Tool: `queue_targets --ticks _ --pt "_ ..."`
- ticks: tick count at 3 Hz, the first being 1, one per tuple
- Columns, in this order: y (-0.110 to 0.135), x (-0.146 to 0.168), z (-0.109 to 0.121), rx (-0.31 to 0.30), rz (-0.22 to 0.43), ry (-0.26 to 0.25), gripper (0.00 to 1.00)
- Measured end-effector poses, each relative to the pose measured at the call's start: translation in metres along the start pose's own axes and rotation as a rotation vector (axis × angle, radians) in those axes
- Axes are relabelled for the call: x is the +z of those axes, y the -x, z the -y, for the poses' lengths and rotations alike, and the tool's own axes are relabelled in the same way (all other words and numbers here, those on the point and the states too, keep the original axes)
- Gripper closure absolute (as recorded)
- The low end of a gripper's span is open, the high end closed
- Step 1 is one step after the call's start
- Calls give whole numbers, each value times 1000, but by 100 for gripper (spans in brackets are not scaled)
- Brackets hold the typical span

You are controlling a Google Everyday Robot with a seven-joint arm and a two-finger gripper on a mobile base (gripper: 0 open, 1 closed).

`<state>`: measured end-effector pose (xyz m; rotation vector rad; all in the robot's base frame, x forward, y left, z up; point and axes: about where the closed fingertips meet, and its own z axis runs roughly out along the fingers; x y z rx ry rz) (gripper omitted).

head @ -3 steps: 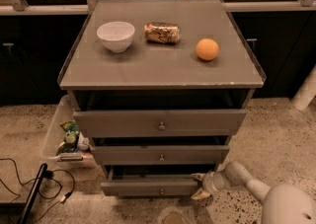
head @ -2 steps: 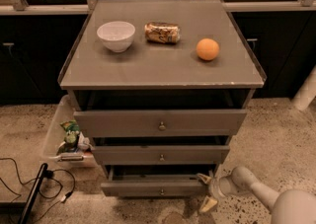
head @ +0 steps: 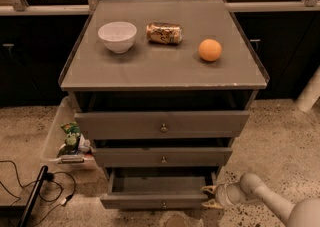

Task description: Open bottom drawer

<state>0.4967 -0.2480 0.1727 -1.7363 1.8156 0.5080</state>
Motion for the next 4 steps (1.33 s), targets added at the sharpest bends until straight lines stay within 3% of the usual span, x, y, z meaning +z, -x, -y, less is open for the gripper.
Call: queue_targets --ticks 1,2,4 --pt "4 -9 -10 -10 15 -4 84" --pt "7 -14 -15 -14 27 -5 88" --pt "7 -14 -15 -14 27 -5 46"
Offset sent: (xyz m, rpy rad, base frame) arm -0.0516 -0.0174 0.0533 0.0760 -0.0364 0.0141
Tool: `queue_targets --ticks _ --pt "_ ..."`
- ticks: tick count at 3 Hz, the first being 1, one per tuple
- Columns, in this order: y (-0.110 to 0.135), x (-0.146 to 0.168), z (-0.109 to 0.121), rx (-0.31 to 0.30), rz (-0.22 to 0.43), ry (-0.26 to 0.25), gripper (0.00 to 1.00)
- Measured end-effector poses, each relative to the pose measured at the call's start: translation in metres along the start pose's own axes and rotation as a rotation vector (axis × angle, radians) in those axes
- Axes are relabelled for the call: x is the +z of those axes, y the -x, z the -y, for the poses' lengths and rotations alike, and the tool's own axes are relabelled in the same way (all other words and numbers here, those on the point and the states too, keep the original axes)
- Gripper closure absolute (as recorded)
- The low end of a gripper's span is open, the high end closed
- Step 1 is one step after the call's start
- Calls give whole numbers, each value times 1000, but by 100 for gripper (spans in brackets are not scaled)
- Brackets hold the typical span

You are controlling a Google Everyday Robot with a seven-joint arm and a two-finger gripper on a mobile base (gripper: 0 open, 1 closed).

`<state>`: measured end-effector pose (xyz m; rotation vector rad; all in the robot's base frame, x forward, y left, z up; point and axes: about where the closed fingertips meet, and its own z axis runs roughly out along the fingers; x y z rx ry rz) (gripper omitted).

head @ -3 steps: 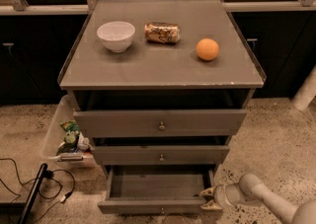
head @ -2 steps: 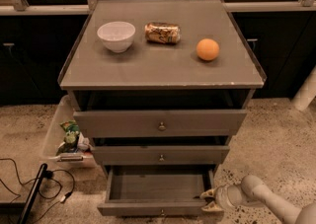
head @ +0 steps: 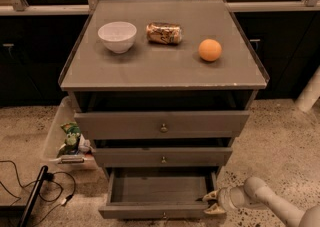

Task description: Open bottom drawer

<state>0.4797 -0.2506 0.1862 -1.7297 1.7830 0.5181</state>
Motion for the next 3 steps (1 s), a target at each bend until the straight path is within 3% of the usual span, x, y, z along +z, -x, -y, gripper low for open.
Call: queue_targets --ticks 1,2,3 --pt "-4 7 -11 1 10 22 23" --pt "-23 12 -45 35 19 58 1" --pt "-24 9 -48 37 17 59 100"
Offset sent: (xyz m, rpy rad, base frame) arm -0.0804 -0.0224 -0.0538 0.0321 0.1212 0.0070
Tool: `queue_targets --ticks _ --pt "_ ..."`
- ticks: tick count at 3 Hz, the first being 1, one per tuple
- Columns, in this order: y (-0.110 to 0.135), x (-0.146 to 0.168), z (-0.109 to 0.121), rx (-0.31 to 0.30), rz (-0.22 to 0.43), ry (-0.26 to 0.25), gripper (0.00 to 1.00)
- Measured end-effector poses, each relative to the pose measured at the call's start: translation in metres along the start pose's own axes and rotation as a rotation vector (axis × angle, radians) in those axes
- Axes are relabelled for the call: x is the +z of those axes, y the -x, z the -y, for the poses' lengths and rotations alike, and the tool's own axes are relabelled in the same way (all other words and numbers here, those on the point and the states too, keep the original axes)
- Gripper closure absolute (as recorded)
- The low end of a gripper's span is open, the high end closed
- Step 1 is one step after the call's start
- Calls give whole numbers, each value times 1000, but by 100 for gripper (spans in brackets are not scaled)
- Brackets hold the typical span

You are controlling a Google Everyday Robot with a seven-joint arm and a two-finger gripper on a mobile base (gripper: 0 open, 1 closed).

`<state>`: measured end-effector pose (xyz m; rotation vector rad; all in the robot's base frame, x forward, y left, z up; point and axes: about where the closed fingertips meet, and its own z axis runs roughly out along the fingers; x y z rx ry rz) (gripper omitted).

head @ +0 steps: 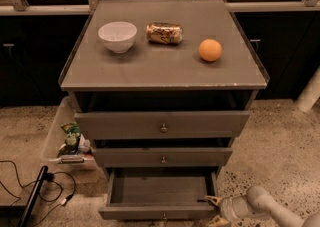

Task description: Open bottom drawer

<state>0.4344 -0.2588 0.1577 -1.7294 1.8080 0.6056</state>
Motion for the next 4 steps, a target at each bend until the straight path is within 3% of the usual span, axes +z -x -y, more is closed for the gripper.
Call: queue_targets --ticks 3,4 --pt "-4 -16 -21 -9 -18 -15 100" --pt "-4 -15 -25 -6 -16 -15 81"
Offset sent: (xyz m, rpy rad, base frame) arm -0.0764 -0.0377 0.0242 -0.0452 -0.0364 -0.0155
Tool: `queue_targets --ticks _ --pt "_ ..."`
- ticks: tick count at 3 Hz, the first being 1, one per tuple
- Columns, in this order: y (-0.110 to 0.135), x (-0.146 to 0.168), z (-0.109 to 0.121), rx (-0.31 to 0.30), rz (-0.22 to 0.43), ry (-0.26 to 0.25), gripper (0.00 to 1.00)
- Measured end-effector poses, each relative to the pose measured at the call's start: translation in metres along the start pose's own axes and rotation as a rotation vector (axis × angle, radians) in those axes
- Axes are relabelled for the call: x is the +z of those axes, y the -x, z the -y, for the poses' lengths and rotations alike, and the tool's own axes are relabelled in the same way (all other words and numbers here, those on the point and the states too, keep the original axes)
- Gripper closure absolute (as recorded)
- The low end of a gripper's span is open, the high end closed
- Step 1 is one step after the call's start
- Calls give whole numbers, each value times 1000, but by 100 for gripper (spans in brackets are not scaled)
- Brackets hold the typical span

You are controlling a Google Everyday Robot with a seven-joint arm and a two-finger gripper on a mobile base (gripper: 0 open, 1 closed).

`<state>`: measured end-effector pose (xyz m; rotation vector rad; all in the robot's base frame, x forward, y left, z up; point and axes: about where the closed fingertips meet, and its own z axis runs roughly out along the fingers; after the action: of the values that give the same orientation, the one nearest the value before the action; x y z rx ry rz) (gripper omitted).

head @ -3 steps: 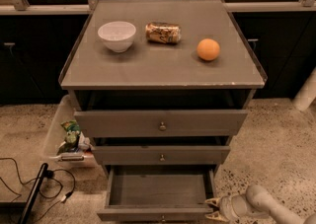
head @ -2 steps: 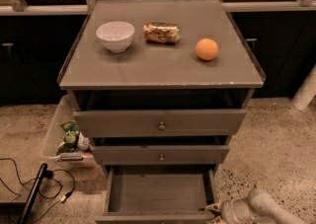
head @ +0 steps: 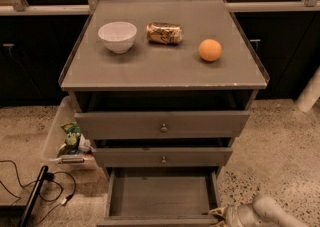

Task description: Open bottom drawer

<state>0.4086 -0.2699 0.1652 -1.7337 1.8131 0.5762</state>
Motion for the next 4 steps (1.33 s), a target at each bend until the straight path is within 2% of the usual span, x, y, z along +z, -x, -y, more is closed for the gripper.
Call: queue_targets --ticks 3,4 --pt "0 0 0 0 0 0 12" --pt "0 1 -1 0 2 3 0"
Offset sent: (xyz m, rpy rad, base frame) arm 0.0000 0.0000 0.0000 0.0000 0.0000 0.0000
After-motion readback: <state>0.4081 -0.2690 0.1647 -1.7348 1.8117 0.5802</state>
